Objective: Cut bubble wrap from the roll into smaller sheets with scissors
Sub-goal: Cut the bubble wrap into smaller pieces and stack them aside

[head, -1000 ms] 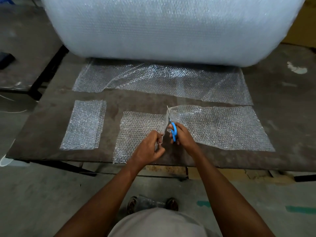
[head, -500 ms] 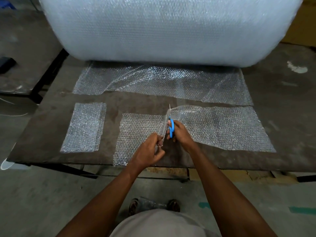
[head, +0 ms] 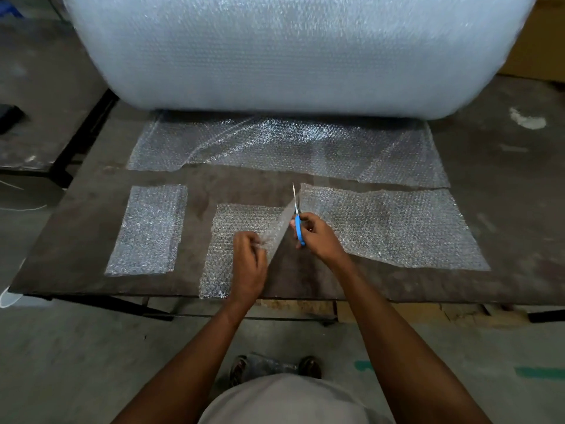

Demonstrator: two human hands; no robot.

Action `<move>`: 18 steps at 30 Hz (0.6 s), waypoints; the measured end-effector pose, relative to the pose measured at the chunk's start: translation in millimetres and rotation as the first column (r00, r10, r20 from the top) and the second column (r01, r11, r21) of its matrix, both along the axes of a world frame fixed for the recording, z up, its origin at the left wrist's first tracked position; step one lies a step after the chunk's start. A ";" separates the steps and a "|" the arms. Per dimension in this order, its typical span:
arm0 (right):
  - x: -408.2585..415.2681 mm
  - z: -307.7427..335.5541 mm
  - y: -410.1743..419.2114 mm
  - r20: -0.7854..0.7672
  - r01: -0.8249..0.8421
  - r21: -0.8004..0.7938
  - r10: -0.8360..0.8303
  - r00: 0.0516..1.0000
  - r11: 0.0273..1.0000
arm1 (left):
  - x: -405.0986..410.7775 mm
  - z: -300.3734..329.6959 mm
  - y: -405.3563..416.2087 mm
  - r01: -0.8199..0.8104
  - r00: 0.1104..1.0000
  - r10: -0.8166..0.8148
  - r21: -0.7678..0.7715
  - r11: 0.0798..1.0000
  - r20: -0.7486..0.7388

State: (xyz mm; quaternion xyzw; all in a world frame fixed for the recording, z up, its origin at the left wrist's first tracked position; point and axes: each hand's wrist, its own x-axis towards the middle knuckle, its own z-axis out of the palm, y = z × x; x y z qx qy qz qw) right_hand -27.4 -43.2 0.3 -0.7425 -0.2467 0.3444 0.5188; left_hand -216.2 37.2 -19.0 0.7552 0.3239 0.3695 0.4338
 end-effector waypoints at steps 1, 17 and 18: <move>-2.4 1.9 -1.6 0.050 -0.019 -0.030 0.020 0.999 0.999 | 0.5 2.0 3.1 -0.067 0.998 0.068 -0.016 0.998 0.014; -63.7 8.7 -20.6 0.565 0.221 -0.338 0.009 0.825 0.915 | 15.3 10.8 19.9 0.203 0.873 -0.242 -0.136 0.970 -0.424; -65.3 10.2 -23.0 0.575 0.226 -0.348 0.017 0.818 0.910 | 17.0 11.0 18.9 0.215 0.870 -0.241 -0.108 0.970 -0.429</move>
